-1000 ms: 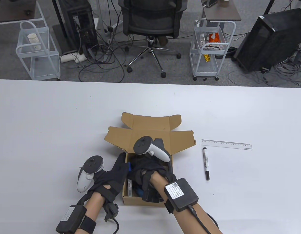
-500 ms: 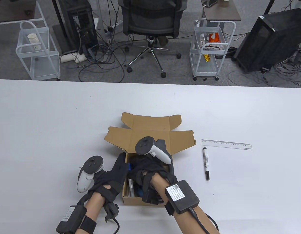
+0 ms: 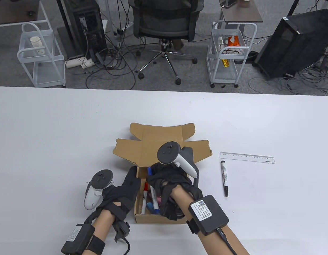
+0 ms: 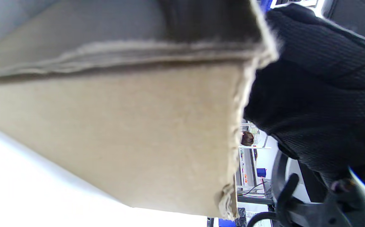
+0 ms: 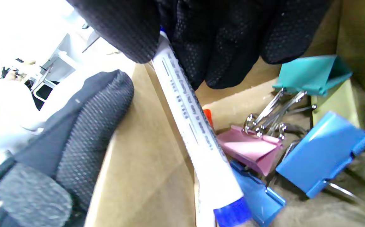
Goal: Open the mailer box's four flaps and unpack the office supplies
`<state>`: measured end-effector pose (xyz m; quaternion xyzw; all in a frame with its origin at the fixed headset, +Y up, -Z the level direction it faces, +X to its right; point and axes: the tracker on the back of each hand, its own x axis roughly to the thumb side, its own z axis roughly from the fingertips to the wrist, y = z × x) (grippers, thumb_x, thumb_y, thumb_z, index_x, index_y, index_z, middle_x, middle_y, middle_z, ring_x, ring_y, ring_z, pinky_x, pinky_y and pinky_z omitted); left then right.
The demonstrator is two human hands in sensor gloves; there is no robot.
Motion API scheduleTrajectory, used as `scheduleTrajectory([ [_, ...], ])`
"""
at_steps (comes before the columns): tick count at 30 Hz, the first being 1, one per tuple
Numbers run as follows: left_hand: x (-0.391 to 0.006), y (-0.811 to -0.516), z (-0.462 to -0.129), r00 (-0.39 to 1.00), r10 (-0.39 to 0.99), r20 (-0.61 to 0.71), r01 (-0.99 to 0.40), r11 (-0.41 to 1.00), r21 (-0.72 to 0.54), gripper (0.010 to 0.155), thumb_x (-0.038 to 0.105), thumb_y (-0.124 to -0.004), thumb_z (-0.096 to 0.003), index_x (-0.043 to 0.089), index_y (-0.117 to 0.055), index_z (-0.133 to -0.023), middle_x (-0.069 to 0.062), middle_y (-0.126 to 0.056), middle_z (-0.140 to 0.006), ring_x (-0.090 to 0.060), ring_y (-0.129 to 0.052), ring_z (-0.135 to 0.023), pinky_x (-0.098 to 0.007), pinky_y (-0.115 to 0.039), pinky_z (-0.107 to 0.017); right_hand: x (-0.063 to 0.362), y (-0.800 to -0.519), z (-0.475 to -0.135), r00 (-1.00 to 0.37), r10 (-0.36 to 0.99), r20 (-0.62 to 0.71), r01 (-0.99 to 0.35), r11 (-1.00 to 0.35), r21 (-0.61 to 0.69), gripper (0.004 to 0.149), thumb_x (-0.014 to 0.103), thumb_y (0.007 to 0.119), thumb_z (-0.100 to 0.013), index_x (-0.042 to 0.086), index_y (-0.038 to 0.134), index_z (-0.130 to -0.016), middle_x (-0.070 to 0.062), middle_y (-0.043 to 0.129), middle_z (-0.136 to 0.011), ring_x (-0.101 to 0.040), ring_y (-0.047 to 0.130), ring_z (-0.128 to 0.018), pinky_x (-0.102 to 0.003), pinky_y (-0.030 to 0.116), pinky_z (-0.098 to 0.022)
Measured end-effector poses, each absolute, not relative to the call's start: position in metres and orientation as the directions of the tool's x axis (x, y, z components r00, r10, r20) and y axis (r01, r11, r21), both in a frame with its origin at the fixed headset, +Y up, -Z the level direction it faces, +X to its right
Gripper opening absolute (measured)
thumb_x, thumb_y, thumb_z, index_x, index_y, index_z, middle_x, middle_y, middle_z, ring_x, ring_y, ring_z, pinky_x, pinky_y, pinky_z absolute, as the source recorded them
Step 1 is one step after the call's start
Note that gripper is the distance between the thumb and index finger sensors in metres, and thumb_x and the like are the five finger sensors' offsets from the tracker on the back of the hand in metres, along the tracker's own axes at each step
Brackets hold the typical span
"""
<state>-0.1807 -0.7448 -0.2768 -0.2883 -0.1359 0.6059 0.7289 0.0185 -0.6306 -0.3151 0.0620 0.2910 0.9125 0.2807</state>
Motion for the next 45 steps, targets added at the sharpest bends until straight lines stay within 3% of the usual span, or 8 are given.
scheduleTrajectory([
  [15, -0.181, -0.745, -0.277, 0.232, 0.961, -0.154, -0.805, 0.1, -0.585, 0.082, 0.051, -0.043, -0.0602, 0.01, 0.007, -0.111, -0.03, 0.005, -0.119, -0.057, -0.007, -0.111, -0.065, -0.034, -0.079, 0.093, -0.567, -0.316, -0.815, 0.576, -0.055, -0.538, -0.718, 0.441, 0.053, 0.033, 0.077, -0.06, 0.008, 0.062, -0.104, -0.007, 0.094, -0.085, -0.039, 0.096, -0.077, -0.062, 0.075, -0.065],
  [26, -0.181, -0.745, -0.277, 0.23, 0.961, -0.156, -0.806, 0.098, -0.583, 0.082, 0.051, -0.043, -0.0603, 0.01, 0.007, -0.111, -0.03, 0.005, -0.119, -0.056, -0.007, -0.111, -0.065, -0.034, -0.079, 0.164, -0.552, -0.32, -0.828, 0.545, -0.135, -0.554, -0.756, 0.348, 0.052, 0.033, 0.08, -0.059, 0.009, 0.067, -0.103, -0.007, 0.097, -0.083, -0.039, 0.097, -0.076, -0.062, 0.076, -0.064],
  [34, -0.179, -0.744, -0.276, 0.237, 0.96, -0.153, -0.811, 0.108, -0.575, 0.082, 0.051, -0.043, -0.0602, 0.009, 0.007, -0.11, -0.031, 0.005, -0.119, -0.057, -0.007, -0.111, -0.065, -0.034, -0.079, 0.216, -0.569, -0.334, -0.865, 0.444, -0.234, -0.497, -0.822, 0.277, 0.052, 0.033, 0.081, -0.058, 0.01, 0.069, -0.102, -0.007, 0.098, -0.082, -0.039, 0.098, -0.075, -0.062, 0.076, -0.064],
  [45, -0.178, -0.744, -0.275, 0.233, 0.96, -0.157, -0.813, 0.103, -0.574, 0.082, 0.052, -0.043, -0.0601, 0.01, 0.006, -0.111, -0.03, 0.005, -0.119, -0.056, -0.007, -0.111, -0.065, -0.034, -0.079, 0.253, -0.629, -0.366, -0.906, 0.247, -0.344, -0.353, -0.888, 0.294, 0.051, 0.035, 0.083, -0.057, 0.011, 0.072, -0.101, -0.006, 0.1, -0.081, -0.038, 0.1, -0.074, -0.06, 0.077, -0.064],
])
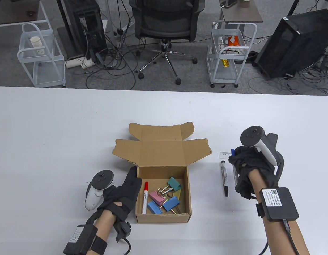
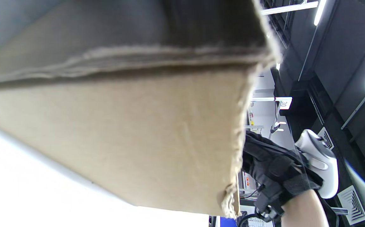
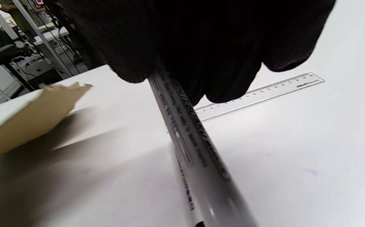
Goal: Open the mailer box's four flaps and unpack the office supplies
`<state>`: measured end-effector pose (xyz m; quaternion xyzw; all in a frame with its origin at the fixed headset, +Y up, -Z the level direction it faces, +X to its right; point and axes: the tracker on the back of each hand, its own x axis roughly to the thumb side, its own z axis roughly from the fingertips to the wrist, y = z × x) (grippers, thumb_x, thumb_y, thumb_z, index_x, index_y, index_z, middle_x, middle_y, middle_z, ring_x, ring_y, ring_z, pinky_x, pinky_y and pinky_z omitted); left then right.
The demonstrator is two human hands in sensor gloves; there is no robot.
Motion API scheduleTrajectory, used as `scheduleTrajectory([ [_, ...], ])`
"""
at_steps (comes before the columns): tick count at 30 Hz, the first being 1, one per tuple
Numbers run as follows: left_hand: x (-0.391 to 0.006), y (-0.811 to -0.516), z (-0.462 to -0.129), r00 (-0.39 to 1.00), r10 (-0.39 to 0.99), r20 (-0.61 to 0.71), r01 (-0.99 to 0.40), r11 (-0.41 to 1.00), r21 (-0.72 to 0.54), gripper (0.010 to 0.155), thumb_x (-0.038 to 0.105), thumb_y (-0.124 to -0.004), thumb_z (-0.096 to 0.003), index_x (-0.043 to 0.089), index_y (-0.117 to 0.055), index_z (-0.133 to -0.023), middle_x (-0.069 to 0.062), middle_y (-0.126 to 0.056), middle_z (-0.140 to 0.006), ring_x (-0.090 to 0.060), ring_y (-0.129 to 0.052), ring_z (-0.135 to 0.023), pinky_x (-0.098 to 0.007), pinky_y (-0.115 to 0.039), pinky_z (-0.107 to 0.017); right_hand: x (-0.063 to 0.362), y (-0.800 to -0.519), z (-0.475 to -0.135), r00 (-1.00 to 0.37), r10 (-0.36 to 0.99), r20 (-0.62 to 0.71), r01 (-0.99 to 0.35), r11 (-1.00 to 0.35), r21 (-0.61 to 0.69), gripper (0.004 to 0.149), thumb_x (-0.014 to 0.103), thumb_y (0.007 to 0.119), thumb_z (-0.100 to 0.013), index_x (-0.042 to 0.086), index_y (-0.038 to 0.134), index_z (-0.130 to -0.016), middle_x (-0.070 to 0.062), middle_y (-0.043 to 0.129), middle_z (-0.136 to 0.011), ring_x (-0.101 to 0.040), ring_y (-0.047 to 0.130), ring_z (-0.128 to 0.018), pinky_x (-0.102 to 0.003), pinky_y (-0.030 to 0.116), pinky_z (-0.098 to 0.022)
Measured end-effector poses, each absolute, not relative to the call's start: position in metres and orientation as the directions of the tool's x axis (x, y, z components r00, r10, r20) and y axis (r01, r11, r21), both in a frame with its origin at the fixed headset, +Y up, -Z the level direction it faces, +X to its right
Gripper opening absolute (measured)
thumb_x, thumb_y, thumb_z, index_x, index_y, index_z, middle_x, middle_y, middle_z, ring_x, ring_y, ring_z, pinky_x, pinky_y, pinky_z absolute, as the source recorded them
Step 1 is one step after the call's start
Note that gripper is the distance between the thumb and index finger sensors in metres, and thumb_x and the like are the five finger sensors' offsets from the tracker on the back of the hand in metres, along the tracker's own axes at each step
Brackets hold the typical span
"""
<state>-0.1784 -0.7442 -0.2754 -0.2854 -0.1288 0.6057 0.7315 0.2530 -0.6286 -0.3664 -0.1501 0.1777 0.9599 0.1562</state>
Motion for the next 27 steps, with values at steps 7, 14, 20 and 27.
scheduleTrajectory([
  [7, -0.178, -0.744, -0.275, 0.232, 0.96, -0.159, -0.813, 0.102, -0.573, 0.082, 0.052, -0.043, -0.0602, 0.011, 0.006, -0.111, -0.03, 0.005, -0.119, -0.056, -0.007, -0.111, -0.064, -0.034, -0.079, 0.266, -0.654, -0.379, -0.908, 0.162, -0.386, -0.296, -0.901, 0.318, 0.051, 0.035, 0.084, -0.057, 0.011, 0.073, -0.1, -0.006, 0.101, -0.08, -0.037, 0.1, -0.073, -0.06, 0.077, -0.065],
  [14, -0.178, -0.744, -0.275, 0.239, 0.958, -0.158, -0.812, 0.108, -0.573, 0.082, 0.052, -0.043, -0.0601, 0.011, 0.007, -0.111, -0.03, 0.005, -0.119, -0.056, -0.007, -0.112, -0.064, -0.035, -0.079, 0.276, -0.673, -0.381, -0.9, 0.115, -0.42, -0.268, -0.906, 0.327, 0.051, 0.036, 0.085, -0.056, 0.012, 0.073, -0.1, -0.005, 0.101, -0.08, -0.037, 0.1, -0.074, -0.059, 0.077, -0.065],
  [20, -0.179, -0.744, -0.276, 0.239, 0.958, -0.158, -0.811, 0.107, -0.575, 0.082, 0.052, -0.043, -0.06, 0.011, 0.007, -0.111, -0.03, 0.005, -0.119, -0.056, -0.007, -0.112, -0.064, -0.035, -0.079, 0.284, -0.688, -0.382, -0.895, 0.073, -0.441, -0.238, -0.912, 0.333, 0.051, 0.037, 0.085, -0.056, 0.011, 0.075, -0.099, -0.004, 0.101, -0.08, -0.035, 0.1, -0.074, -0.059, 0.077, -0.065],
  [27, -0.179, -0.744, -0.275, 0.236, 0.958, -0.16, -0.812, 0.104, -0.574, 0.082, 0.052, -0.043, -0.06, 0.011, 0.007, -0.111, -0.03, 0.005, -0.119, -0.055, -0.007, -0.112, -0.064, -0.034, -0.079, 0.282, -0.703, -0.388, -0.895, 0.028, -0.445, -0.201, -0.917, 0.345, 0.052, 0.039, 0.086, -0.055, 0.012, 0.075, -0.098, -0.004, 0.102, -0.078, -0.034, 0.099, -0.075, -0.058, 0.076, -0.066],
])
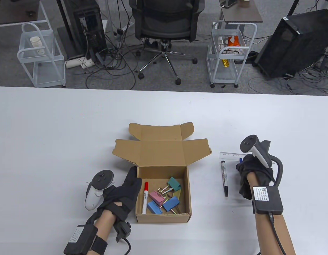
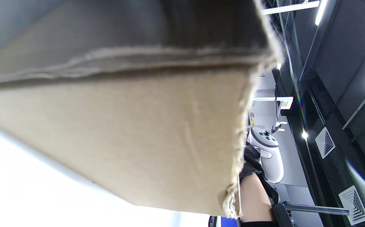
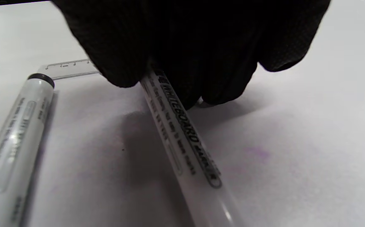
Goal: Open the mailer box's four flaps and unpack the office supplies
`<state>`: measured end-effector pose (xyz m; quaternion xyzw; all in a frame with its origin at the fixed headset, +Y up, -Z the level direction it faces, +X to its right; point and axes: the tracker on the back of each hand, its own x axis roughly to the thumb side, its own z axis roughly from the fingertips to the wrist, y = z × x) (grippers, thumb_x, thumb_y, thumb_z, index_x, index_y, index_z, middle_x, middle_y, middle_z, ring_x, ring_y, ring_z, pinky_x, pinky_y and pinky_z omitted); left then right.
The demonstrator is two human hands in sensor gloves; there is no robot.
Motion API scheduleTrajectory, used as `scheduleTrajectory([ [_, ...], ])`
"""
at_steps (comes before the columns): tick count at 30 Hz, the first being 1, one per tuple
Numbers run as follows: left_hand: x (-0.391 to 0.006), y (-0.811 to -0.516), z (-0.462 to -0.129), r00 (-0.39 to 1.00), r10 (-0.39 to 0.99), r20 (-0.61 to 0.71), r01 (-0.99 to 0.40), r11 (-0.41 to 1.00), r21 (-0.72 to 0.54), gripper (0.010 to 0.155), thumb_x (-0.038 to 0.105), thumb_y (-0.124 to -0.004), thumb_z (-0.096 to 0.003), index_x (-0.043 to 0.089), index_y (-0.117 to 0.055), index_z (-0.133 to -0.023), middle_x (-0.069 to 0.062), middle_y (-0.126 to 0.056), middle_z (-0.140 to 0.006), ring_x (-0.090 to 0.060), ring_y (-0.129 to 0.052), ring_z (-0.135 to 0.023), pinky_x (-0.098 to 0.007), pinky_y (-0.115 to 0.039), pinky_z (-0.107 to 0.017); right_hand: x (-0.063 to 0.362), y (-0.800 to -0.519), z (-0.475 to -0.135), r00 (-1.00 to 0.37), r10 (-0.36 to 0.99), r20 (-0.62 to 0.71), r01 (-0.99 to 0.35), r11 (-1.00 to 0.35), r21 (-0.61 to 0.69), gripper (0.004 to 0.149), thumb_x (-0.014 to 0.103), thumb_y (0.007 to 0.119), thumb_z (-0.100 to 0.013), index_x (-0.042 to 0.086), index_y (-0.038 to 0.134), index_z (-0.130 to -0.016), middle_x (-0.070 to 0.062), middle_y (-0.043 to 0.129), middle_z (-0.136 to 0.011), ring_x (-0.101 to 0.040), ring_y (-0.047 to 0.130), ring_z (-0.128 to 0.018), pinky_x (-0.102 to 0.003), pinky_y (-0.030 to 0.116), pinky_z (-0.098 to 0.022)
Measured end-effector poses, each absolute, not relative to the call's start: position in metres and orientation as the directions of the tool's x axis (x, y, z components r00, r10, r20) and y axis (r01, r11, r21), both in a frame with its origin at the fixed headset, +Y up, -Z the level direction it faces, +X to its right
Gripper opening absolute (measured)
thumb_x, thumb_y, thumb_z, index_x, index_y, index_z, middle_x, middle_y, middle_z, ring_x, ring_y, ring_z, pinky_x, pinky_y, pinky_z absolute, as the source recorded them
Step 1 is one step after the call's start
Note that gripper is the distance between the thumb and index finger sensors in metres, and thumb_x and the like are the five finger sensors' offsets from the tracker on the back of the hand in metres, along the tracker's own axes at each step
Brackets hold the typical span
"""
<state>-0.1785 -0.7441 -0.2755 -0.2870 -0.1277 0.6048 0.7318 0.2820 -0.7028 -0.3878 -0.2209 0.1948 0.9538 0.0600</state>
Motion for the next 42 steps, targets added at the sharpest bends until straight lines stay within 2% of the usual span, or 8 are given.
scheduleTrajectory([
  [10, -0.178, -0.744, -0.276, 0.235, 0.959, -0.16, -0.812, 0.103, -0.575, 0.082, 0.052, -0.043, -0.06, 0.011, 0.007, -0.111, -0.03, 0.005, -0.119, -0.055, -0.007, -0.112, -0.064, -0.034, -0.079, 0.277, -0.707, -0.388, -0.898, -0.061, -0.435, -0.1, -0.936, 0.337, 0.056, 0.045, 0.088, -0.052, 0.014, 0.076, -0.097, 0.0, 0.101, -0.075, -0.033, 0.1, -0.074, -0.057, 0.077, -0.066],
  [20, -0.178, -0.744, -0.276, 0.235, 0.959, -0.16, -0.812, 0.103, -0.575, 0.082, 0.052, -0.043, -0.06, 0.011, 0.007, -0.111, -0.03, 0.005, -0.119, -0.055, -0.007, -0.112, -0.064, -0.035, -0.079, 0.271, -0.708, -0.388, -0.895, -0.131, -0.426, -0.033, -0.934, 0.356, 0.057, 0.046, 0.089, -0.052, 0.014, 0.075, -0.098, 0.0, 0.101, -0.076, -0.033, 0.099, -0.076, -0.058, 0.076, -0.067],
  [32, -0.178, -0.744, -0.276, 0.235, 0.959, -0.16, -0.812, 0.103, -0.575, 0.083, 0.052, -0.044, -0.0601, 0.011, 0.007, -0.11, -0.03, 0.005, -0.119, -0.055, -0.007, -0.112, -0.064, -0.035, -0.079, 0.274, -0.708, -0.387, -0.896, -0.106, -0.432, -0.064, -0.93, 0.361, 0.059, 0.047, 0.087, -0.052, 0.014, 0.074, -0.099, 0.0, 0.1, -0.078, -0.033, 0.098, -0.077, -0.058, 0.075, -0.068],
  [42, -0.178, -0.744, -0.276, 0.235, 0.959, -0.16, -0.812, 0.103, -0.575, 0.083, 0.052, -0.044, -0.06, 0.011, 0.007, -0.11, -0.03, 0.005, -0.119, -0.055, -0.007, -0.111, -0.064, -0.035, -0.079, 0.284, -0.686, -0.377, -0.89, -0.035, -0.455, -0.12, -0.944, 0.306, 0.059, 0.048, 0.083, -0.055, 0.014, 0.071, -0.102, -0.004, 0.098, -0.086, -0.037, 0.096, -0.079, -0.06, 0.073, -0.068],
])
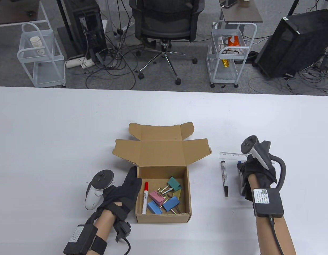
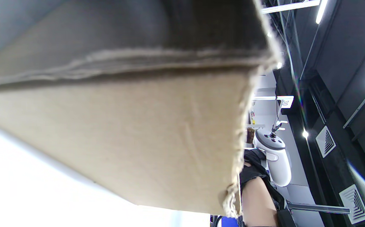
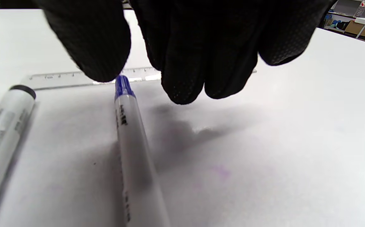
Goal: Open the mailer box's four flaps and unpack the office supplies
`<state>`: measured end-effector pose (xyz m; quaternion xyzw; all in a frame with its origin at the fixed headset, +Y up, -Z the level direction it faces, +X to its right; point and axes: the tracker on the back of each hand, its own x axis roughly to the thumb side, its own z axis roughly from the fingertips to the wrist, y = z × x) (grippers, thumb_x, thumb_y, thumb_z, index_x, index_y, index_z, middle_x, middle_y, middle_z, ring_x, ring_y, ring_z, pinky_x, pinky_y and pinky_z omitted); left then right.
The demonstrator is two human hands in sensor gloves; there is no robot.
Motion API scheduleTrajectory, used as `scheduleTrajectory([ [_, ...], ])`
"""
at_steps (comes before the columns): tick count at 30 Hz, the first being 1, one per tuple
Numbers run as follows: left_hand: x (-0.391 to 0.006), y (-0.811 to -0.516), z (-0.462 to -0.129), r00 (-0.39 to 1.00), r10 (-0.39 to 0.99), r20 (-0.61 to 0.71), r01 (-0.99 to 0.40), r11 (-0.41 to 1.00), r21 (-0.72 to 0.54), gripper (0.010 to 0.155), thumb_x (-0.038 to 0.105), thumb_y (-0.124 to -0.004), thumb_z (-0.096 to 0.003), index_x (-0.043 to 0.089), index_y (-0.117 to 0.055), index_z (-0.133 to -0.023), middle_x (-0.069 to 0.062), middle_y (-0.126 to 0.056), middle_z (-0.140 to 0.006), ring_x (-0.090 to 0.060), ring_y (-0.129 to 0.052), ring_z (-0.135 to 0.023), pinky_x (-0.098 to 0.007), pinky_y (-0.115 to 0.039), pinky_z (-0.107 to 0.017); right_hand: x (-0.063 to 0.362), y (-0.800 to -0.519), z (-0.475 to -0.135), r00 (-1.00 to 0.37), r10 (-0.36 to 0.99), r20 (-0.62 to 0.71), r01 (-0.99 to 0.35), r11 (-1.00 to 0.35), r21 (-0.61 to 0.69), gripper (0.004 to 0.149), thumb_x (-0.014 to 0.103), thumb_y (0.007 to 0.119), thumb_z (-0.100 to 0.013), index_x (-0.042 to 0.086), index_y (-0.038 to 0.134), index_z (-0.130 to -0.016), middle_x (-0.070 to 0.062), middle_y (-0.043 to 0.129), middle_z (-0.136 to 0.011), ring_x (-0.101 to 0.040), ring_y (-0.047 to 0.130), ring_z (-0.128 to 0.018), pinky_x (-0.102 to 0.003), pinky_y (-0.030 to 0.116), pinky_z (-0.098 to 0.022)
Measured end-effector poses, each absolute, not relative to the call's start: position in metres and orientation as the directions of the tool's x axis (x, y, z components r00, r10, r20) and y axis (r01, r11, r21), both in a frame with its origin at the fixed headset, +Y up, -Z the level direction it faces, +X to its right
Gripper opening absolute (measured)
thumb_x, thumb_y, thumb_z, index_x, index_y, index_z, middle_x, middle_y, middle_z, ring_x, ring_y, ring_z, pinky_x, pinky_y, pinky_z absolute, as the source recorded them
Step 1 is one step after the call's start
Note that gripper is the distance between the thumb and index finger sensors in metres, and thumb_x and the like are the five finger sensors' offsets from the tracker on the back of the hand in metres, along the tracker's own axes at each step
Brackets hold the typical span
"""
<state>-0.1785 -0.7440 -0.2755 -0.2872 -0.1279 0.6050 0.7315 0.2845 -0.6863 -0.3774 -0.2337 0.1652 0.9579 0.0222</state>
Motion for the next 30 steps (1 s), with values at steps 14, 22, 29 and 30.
scheduleTrajectory([
  [14, -0.179, -0.744, -0.276, 0.241, 0.958, -0.158, -0.804, 0.106, -0.585, 0.083, 0.052, -0.043, -0.06, 0.011, 0.007, -0.11, -0.029, 0.006, -0.119, -0.055, -0.006, -0.111, -0.064, -0.034, -0.079, 0.226, -0.591, -0.337, -0.954, 0.158, -0.255, -0.197, -0.971, 0.136, 0.061, 0.046, 0.074, -0.059, 0.008, 0.066, -0.106, -0.015, 0.088, -0.101, -0.045, 0.089, -0.089, -0.062, 0.071, -0.07],
  [22, -0.178, -0.744, -0.276, 0.246, 0.957, -0.156, -0.803, 0.111, -0.586, 0.083, 0.052, -0.043, -0.0599, 0.01, 0.008, -0.11, -0.03, 0.007, -0.119, -0.056, -0.004, -0.11, -0.064, -0.034, -0.079, 0.155, -0.547, -0.31, -0.964, 0.255, -0.072, -0.264, -0.952, 0.154, 0.061, 0.044, 0.072, -0.06, 0.006, 0.065, -0.107, -0.016, 0.087, -0.103, -0.045, 0.09, -0.089, -0.059, 0.075, -0.068],
  [29, -0.178, -0.743, -0.277, 0.248, 0.956, -0.154, -0.801, 0.114, -0.587, 0.082, 0.052, -0.042, -0.0598, 0.01, 0.008, -0.11, -0.03, 0.007, -0.118, -0.056, -0.004, -0.11, -0.065, -0.034, -0.079, 0.093, -0.54, -0.298, -0.939, 0.338, 0.058, -0.312, -0.912, 0.267, 0.06, 0.043, 0.069, -0.061, 0.005, 0.063, -0.108, -0.018, 0.085, -0.104, -0.045, 0.091, -0.088, -0.056, 0.082, -0.064],
  [30, -0.178, -0.743, -0.277, 0.248, 0.956, -0.154, -0.801, 0.113, -0.588, 0.082, 0.052, -0.042, -0.0598, 0.01, 0.008, -0.11, -0.03, 0.007, -0.118, -0.056, -0.004, -0.11, -0.065, -0.033, -0.079, 0.084, -0.542, -0.297, -0.932, 0.357, 0.069, -0.323, -0.9, 0.293, 0.06, 0.042, 0.069, -0.062, 0.004, 0.063, -0.108, -0.018, 0.086, -0.103, -0.045, 0.092, -0.088, -0.056, 0.083, -0.064],
])
